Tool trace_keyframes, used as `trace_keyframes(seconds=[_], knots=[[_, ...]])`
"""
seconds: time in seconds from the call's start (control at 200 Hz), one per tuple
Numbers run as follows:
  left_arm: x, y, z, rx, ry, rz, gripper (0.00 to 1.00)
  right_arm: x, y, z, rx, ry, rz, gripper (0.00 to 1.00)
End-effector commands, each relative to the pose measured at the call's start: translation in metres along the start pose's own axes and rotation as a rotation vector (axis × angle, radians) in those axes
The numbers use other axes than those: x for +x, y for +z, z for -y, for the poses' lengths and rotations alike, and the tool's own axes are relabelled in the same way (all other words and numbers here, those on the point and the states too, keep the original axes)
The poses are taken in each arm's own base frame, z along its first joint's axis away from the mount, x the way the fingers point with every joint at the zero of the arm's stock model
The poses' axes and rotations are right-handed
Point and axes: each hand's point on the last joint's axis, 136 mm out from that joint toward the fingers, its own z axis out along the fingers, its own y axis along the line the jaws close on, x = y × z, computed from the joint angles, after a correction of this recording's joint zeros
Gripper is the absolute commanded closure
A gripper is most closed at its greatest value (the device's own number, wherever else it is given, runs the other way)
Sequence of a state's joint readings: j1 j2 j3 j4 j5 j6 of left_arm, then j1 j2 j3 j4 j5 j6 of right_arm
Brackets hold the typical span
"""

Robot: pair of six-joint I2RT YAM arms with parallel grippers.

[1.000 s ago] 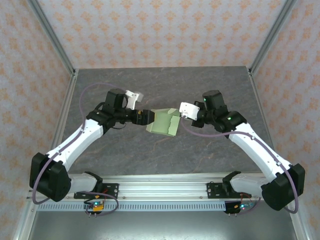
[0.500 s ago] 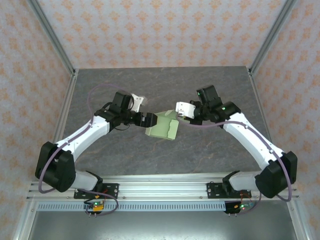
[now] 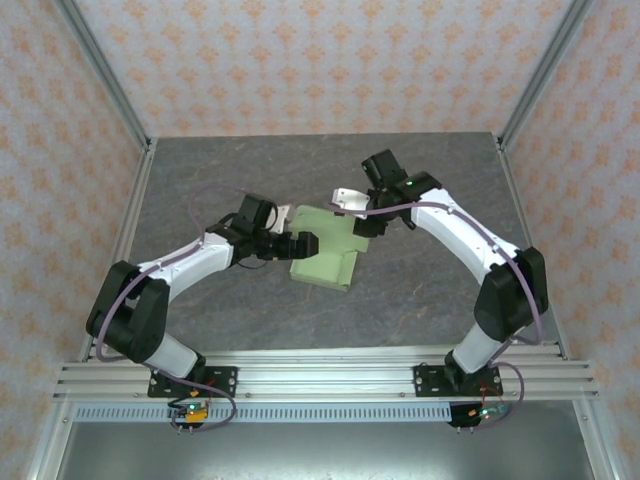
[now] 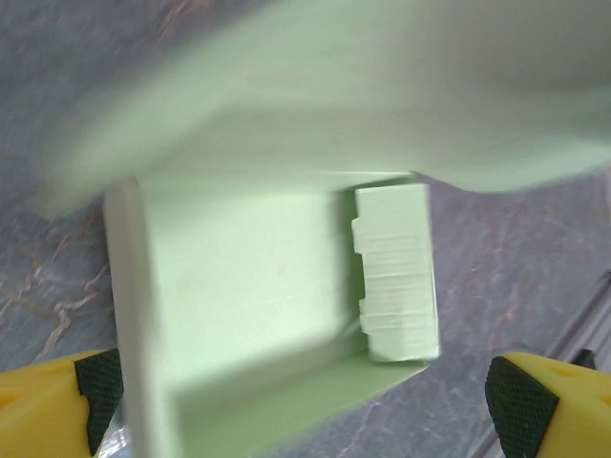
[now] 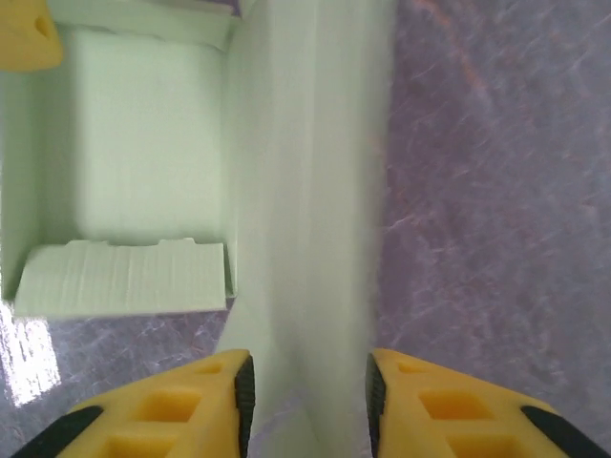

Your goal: Fold the paper box

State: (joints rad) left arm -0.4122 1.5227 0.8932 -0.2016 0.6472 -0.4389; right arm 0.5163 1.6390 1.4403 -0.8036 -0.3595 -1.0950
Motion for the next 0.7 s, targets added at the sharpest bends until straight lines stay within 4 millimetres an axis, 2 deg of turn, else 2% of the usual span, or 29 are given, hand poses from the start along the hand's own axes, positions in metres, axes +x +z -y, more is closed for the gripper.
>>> trace_keyframes(seconds=[0.0,0.085,0.18,0.245,0.255,0.29,0.335,0.365,0.39,0.425,0.491,0.566,0.606,0.696], knots=[[-0.013,0.002,0.000,-0.013,-0.029,0.068,0.00,-0.010,-0.017,0.011,0.098,0.052,0.062,0.55],[-0.011,0.005,-0.006,-0.035,-0.053,0.067,0.00,-0.017,-0.033,0.019,0.190,0.106,0.149,0.51],[-0.010,0.004,-0.020,-0.100,-0.114,0.081,0.01,-0.025,-0.063,0.031,0.298,0.264,0.248,0.50],[-0.008,0.000,-0.028,-0.146,-0.147,0.093,0.04,-0.025,-0.091,0.045,0.407,0.481,0.343,0.49],[-0.007,-0.001,-0.029,-0.150,-0.150,0.094,0.04,-0.024,-0.097,0.049,0.430,0.561,0.372,0.48],[-0.006,-0.003,-0.031,-0.165,-0.155,0.096,0.07,-0.016,-0.113,0.056,0.494,0.756,0.427,0.45],[-0.005,-0.006,-0.031,-0.174,-0.149,0.092,0.12,-0.002,-0.126,0.056,0.522,1.005,0.482,0.46],[-0.004,-0.007,-0.031,-0.182,-0.136,0.084,0.15,0.006,-0.120,0.048,0.489,1.138,0.479,0.49],[-0.002,-0.007,-0.031,-0.191,-0.124,0.073,0.19,0.008,-0.126,0.037,0.458,1.214,0.510,0.52],[0.002,-0.007,-0.034,-0.225,-0.110,0.054,0.25,0.013,-0.116,0.021,0.423,1.307,0.493,0.57],[0.008,-0.006,-0.041,-0.305,-0.054,0.020,0.31,0.024,-0.098,-0.011,0.405,1.442,0.408,0.58],[0.015,-0.004,-0.051,-0.396,-0.015,-0.003,0.36,0.028,-0.076,-0.045,0.365,1.489,0.345,0.58],[0.017,-0.002,-0.053,-0.424,0.000,-0.009,0.42,0.030,-0.066,-0.060,0.370,1.478,0.329,0.57],[0.016,0.000,-0.059,-0.488,0.018,-0.006,0.44,0.037,-0.051,-0.081,0.370,1.460,0.303,0.56]])
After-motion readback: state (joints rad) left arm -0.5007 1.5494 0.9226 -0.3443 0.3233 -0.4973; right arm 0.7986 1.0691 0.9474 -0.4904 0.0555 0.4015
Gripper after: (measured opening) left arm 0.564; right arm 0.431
